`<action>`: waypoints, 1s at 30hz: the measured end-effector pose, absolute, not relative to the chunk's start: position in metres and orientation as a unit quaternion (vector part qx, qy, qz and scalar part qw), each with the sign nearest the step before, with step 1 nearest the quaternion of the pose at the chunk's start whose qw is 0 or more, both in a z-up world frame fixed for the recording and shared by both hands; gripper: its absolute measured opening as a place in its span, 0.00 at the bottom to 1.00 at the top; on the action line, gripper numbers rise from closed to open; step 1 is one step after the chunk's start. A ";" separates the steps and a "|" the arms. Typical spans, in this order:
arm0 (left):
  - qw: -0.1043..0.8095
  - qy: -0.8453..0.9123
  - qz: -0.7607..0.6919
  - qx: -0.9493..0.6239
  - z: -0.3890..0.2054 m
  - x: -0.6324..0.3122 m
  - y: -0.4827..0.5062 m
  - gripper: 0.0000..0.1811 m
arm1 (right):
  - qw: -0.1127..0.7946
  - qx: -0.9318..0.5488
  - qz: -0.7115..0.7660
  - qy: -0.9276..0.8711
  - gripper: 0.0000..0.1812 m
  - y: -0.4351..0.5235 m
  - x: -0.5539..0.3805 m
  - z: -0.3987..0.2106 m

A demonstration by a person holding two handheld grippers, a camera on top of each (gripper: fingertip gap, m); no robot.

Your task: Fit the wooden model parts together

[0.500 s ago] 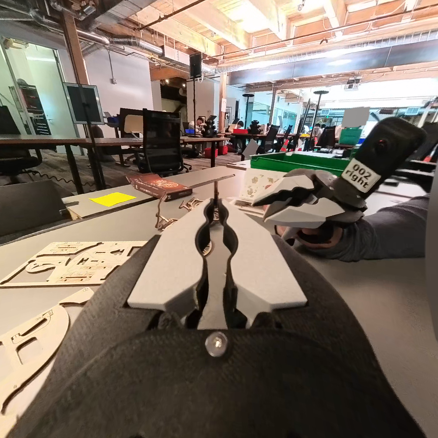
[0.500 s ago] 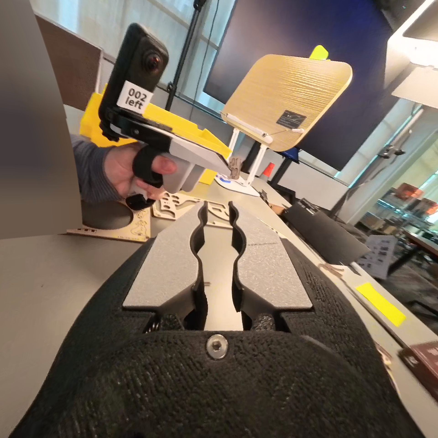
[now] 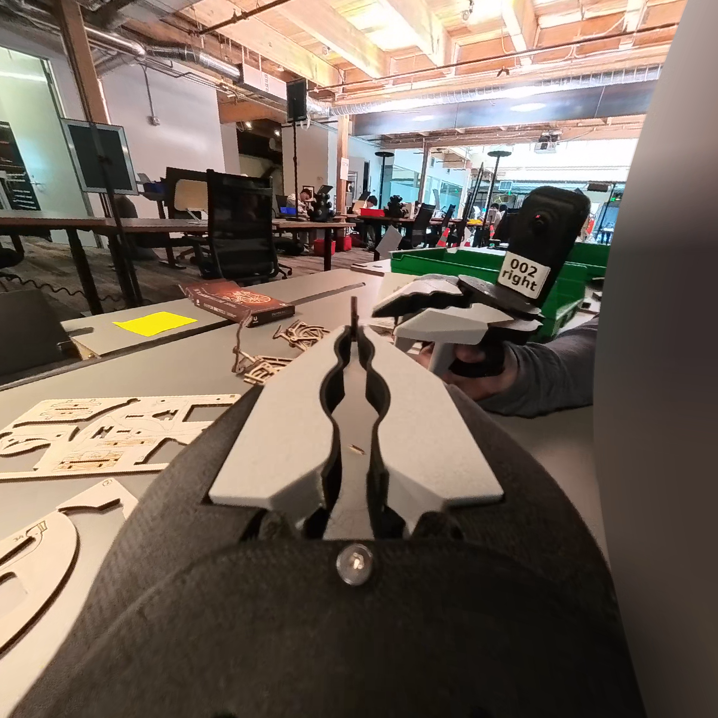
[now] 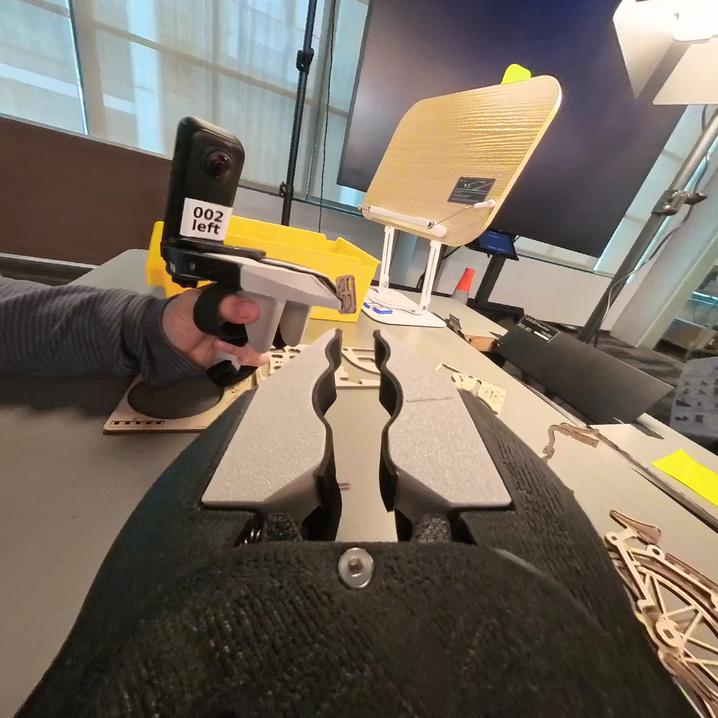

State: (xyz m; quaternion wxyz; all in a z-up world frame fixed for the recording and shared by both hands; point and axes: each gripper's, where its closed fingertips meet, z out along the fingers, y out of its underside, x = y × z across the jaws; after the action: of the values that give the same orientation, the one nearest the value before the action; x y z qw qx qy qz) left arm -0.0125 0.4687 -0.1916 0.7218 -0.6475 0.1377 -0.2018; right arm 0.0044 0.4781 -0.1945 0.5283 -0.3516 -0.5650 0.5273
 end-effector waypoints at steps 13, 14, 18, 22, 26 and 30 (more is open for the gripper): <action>0.719 0.114 -0.204 -0.654 -0.193 -0.019 0.472 0.01 | 0.529 -0.332 0.521 -0.581 0.07 0.470 0.003 -0.196; 0.719 0.112 -0.196 -0.658 -0.194 -0.019 0.473 0.00 | 0.530 -0.328 0.521 -0.583 0.07 0.468 0.004 -0.196; 0.694 0.105 -0.140 -0.698 -0.202 -0.007 0.481 0.00 | 0.563 -0.324 0.512 -0.562 0.12 0.474 0.009 -0.187; 0.635 0.145 -0.176 -0.738 -0.212 0.022 0.484 0.01 | 0.549 -0.320 0.548 -0.543 0.14 0.474 0.018 -0.179; 0.634 0.164 -0.128 -0.745 -0.213 0.026 0.484 0.01 | 0.540 -0.314 0.555 -0.549 0.11 0.471 0.024 -0.178; 0.627 0.164 -0.134 -0.749 -0.223 0.022 0.484 0.01 | 0.486 -0.373 0.568 -0.550 0.10 0.483 0.011 -0.193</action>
State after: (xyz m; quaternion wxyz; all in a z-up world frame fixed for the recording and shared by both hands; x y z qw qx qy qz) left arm 0.0217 0.4837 -0.2230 0.6274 -0.7493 0.1640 -0.1339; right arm 0.0112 0.4829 -0.1932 0.4857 -0.3734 -0.5500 0.5676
